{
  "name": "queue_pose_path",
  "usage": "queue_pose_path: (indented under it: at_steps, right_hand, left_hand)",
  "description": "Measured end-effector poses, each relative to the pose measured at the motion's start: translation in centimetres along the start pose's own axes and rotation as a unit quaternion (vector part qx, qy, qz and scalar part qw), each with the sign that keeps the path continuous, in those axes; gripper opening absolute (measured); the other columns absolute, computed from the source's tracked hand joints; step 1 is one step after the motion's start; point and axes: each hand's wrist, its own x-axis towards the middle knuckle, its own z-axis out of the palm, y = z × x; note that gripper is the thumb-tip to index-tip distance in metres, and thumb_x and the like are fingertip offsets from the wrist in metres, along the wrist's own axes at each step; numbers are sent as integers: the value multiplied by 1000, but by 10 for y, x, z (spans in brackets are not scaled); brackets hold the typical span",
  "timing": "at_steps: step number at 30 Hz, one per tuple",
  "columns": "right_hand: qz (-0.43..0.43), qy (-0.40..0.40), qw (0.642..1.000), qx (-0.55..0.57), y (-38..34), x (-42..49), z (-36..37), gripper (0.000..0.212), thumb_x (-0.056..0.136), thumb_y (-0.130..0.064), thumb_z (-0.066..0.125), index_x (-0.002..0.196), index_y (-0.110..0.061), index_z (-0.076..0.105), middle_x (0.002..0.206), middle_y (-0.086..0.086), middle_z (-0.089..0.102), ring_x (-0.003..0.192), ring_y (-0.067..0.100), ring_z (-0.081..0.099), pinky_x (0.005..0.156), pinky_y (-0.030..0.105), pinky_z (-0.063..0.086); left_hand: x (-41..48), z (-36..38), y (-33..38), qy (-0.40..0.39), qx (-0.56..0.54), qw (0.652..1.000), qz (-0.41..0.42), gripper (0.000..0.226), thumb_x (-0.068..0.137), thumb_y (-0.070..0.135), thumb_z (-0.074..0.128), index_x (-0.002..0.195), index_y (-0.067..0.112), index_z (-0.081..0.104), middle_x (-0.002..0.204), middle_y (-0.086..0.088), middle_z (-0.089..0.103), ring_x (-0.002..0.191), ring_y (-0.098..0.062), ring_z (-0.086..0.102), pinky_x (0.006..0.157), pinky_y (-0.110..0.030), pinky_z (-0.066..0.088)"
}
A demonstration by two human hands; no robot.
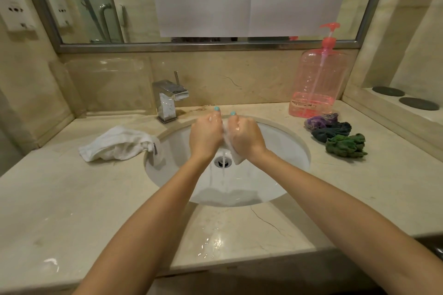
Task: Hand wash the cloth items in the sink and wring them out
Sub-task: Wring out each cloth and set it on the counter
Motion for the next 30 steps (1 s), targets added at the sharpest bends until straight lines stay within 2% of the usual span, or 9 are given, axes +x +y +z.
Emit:
queue_pose_path:
  at_steps: [5,8,11,13,15,18,21,24,30]
  right_hand:
    - [-40,13,992,-115,10,-2,3,49,97,-32,22,52,-19,33,54,3,42,62,27,45,58,32,25]
    - [82,36,991,95,8,-6,9,35,102,-38,39,78,-14,47,70,-3,52,69,20,50,62,32,33]
    - [294,-34,887,355,0,-9,9,51,97,-55,41,84,-12,63,82,4,68,77,20,63,72,30,48]
    - [394,-131,796,441,2,-10,5,68,91,-72,31,109,-18,70,106,9,73,102,29,67,93,48,50]
    - [419,-207,736,490,5,-11,-4,83,86,-81,20,121,-21,66,112,11,71,109,34,64,94,58,48]
    - [430,-179,688,557,5,-7,-15,80,89,-76,28,120,-14,67,104,12,73,95,27,69,85,44,53]
    - [414,-96,715,556,3,-2,-19,46,92,-56,51,94,-14,69,83,7,73,67,19,70,61,29,58]
    - [384,-16,776,500,0,4,-14,21,87,-33,58,84,-13,62,80,7,64,55,17,59,44,20,42]
    - [207,128,905,348,-3,0,2,28,79,-17,54,56,-14,38,59,6,41,60,17,37,56,30,31]
  left_hand:
    - [11,15,-13,-61,-99,977,-177,37,94,27,42,59,17,39,61,0,43,67,-23,38,69,-33,32]
    - [8,21,-8,57,-183,965,-180,40,96,29,43,58,17,38,59,1,44,64,-22,40,63,-32,33]
    - [2,23,0,167,-205,958,-112,42,103,31,41,64,18,38,63,3,46,60,-14,42,57,-25,34]
    - [-2,25,-1,192,-196,961,-31,39,103,33,42,66,21,38,69,0,48,62,-10,43,60,-23,35]
    - [-6,27,-4,202,-177,963,36,34,103,29,43,71,20,44,78,-3,48,66,-2,43,63,-16,35]
    - [-11,27,-5,166,-117,971,125,29,102,27,41,88,9,60,87,-3,53,75,-2,48,70,-19,37]
    - [-15,20,-6,66,22,974,216,37,99,38,37,84,11,57,83,4,49,77,-16,45,66,-30,33]
    - [-19,9,2,45,109,963,241,39,98,47,45,84,12,50,82,2,50,71,-16,44,61,-29,24]
    - [-21,-1,10,14,122,980,156,52,98,56,28,70,16,46,63,-2,54,67,-27,51,57,-38,30]
